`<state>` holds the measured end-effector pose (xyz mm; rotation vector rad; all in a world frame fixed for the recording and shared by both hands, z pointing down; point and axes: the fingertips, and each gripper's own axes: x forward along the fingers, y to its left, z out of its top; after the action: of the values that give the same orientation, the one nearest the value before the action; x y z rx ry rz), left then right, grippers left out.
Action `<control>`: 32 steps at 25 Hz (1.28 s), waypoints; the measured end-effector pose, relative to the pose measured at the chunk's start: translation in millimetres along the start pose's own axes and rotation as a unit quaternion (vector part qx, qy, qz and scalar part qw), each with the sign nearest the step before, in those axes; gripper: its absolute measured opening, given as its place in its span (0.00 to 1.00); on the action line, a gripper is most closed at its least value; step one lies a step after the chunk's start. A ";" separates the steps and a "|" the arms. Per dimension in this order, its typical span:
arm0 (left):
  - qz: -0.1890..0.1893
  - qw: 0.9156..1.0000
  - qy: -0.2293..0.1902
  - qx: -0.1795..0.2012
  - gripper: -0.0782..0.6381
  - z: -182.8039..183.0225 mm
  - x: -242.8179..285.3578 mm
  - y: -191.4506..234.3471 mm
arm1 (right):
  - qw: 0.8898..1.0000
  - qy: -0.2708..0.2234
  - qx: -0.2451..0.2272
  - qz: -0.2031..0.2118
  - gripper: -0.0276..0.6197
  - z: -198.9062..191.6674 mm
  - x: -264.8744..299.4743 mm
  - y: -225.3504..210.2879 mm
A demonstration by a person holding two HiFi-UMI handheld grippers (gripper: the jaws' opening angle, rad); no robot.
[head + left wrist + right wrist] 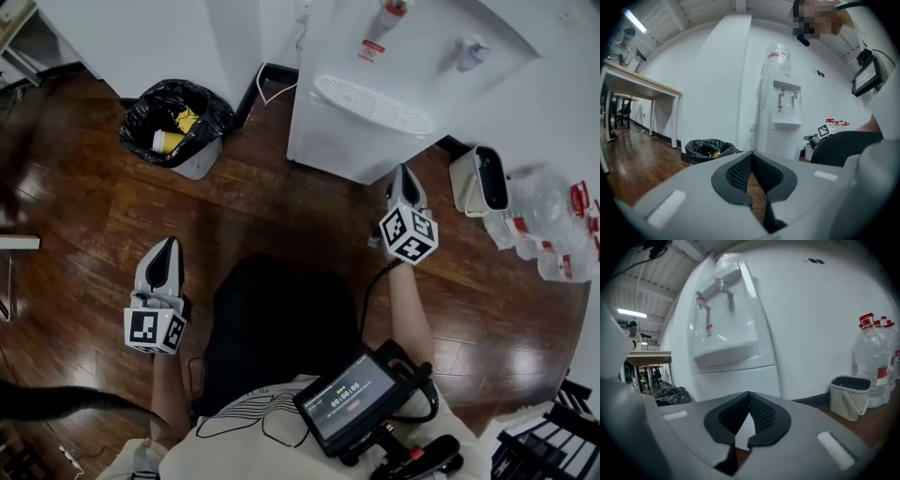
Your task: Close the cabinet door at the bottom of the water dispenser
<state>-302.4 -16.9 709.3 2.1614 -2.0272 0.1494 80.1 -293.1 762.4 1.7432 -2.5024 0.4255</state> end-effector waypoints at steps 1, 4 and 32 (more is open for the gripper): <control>-0.002 1.000 0.000 -0.004 0.14 -3.9 2.1 -3.3 | 1.000 -0.003 -0.008 0.027 0.05 -8.2 -18.2 22.0; -0.016 1.000 0.009 -0.013 0.14 -19.4 14.0 -24.3 | 0.990 0.015 -0.080 0.111 0.05 -54.0 -75.1 85.0; -0.235 0.965 0.113 -0.037 0.14 366.6 -49.3 -208.1 | 0.960 0.254 0.048 0.103 0.05 287.3 -293.6 163.3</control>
<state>-115.2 -27.9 328.5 2.3794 -1.3364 0.2379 63.9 -47.8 394.9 1.1947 -2.3093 0.8945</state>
